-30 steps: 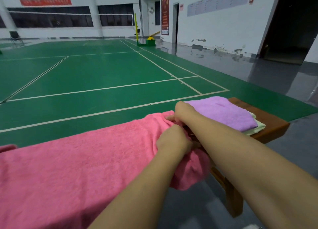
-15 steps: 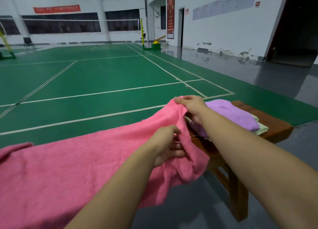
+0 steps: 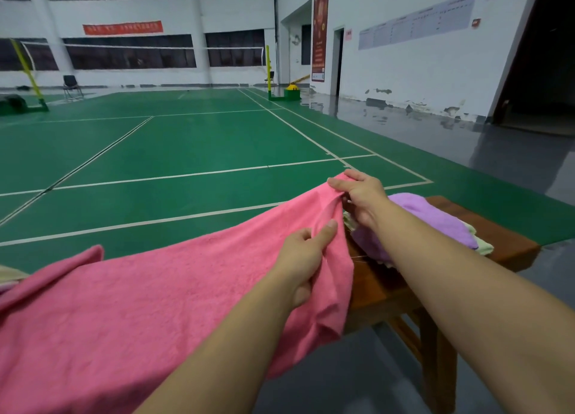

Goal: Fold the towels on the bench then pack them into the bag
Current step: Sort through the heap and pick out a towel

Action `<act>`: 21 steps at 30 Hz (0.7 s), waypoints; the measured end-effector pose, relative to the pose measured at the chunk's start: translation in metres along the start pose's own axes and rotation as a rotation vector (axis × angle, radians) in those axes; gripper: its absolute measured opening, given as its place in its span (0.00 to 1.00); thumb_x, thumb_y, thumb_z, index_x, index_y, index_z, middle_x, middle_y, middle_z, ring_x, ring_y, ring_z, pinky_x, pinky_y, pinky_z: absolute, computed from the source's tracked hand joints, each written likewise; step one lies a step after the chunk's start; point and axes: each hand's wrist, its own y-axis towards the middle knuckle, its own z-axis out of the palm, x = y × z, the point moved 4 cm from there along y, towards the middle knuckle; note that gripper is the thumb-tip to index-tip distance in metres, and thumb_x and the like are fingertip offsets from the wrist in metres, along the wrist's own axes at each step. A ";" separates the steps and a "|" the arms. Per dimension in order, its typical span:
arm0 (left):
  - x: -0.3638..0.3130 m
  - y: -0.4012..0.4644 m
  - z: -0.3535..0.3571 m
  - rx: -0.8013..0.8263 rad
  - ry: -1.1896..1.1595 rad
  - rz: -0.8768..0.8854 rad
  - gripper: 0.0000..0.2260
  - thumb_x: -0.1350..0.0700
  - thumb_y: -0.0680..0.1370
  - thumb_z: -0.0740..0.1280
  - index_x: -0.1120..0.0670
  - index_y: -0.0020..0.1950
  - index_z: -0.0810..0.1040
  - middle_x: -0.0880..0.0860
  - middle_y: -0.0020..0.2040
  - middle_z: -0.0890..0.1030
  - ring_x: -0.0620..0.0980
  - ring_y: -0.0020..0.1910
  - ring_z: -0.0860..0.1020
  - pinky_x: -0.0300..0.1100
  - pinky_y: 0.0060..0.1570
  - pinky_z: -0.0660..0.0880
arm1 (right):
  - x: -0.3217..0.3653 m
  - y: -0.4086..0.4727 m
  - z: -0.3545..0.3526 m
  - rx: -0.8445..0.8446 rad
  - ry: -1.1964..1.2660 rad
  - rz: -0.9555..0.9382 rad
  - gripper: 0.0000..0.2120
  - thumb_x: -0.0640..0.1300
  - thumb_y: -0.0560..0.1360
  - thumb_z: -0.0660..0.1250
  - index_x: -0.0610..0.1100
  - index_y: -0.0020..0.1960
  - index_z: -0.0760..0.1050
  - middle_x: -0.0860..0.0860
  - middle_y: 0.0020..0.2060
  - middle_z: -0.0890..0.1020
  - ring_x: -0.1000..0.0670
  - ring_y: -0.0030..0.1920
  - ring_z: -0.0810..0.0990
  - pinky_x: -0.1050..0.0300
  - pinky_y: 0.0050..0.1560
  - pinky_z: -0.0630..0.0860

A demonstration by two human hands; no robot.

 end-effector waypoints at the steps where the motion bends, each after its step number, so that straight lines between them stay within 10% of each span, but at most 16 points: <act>1: 0.001 -0.001 0.003 0.032 -0.011 -0.013 0.17 0.50 0.79 0.72 0.60 0.61 0.80 0.61 0.52 0.86 0.59 0.51 0.85 0.54 0.54 0.82 | 0.002 0.001 -0.003 -0.008 0.007 0.005 0.33 0.31 0.69 0.78 0.41 0.71 0.73 0.40 0.61 0.80 0.43 0.50 0.82 0.50 0.50 0.82; 5: 0.006 -0.003 0.016 0.134 0.004 -0.076 0.14 0.53 0.81 0.70 0.63 0.59 0.81 0.61 0.50 0.85 0.55 0.43 0.84 0.51 0.51 0.82 | 0.013 0.004 -0.020 -0.065 0.030 0.002 0.34 0.29 0.70 0.76 0.40 0.73 0.71 0.39 0.63 0.79 0.42 0.51 0.82 0.49 0.50 0.82; 8: 0.007 -0.003 0.025 0.150 0.016 -0.085 0.16 0.51 0.82 0.67 0.63 0.60 0.80 0.62 0.53 0.84 0.58 0.49 0.83 0.56 0.58 0.79 | 0.021 0.004 -0.031 -0.090 0.030 -0.009 0.32 0.28 0.71 0.74 0.39 0.73 0.71 0.38 0.63 0.80 0.46 0.44 0.82 0.56 0.37 0.81; 17: -0.009 -0.015 -0.003 0.058 0.006 -0.081 0.25 0.36 0.72 0.70 0.54 0.59 0.85 0.56 0.55 0.86 0.59 0.61 0.81 0.60 0.69 0.71 | 0.019 -0.007 0.012 0.067 0.006 0.002 0.26 0.28 0.72 0.73 0.36 0.69 0.74 0.43 0.50 0.82 0.48 0.42 0.81 0.57 0.42 0.81; 21: -0.029 -0.035 -0.049 -0.068 -0.011 -0.001 0.33 0.34 0.68 0.72 0.58 0.61 0.83 0.58 0.52 0.82 0.57 0.49 0.76 0.53 0.50 0.72 | 0.010 -0.022 0.067 0.162 0.029 0.014 0.26 0.29 0.73 0.73 0.36 0.69 0.74 0.45 0.50 0.82 0.51 0.37 0.81 0.62 0.31 0.78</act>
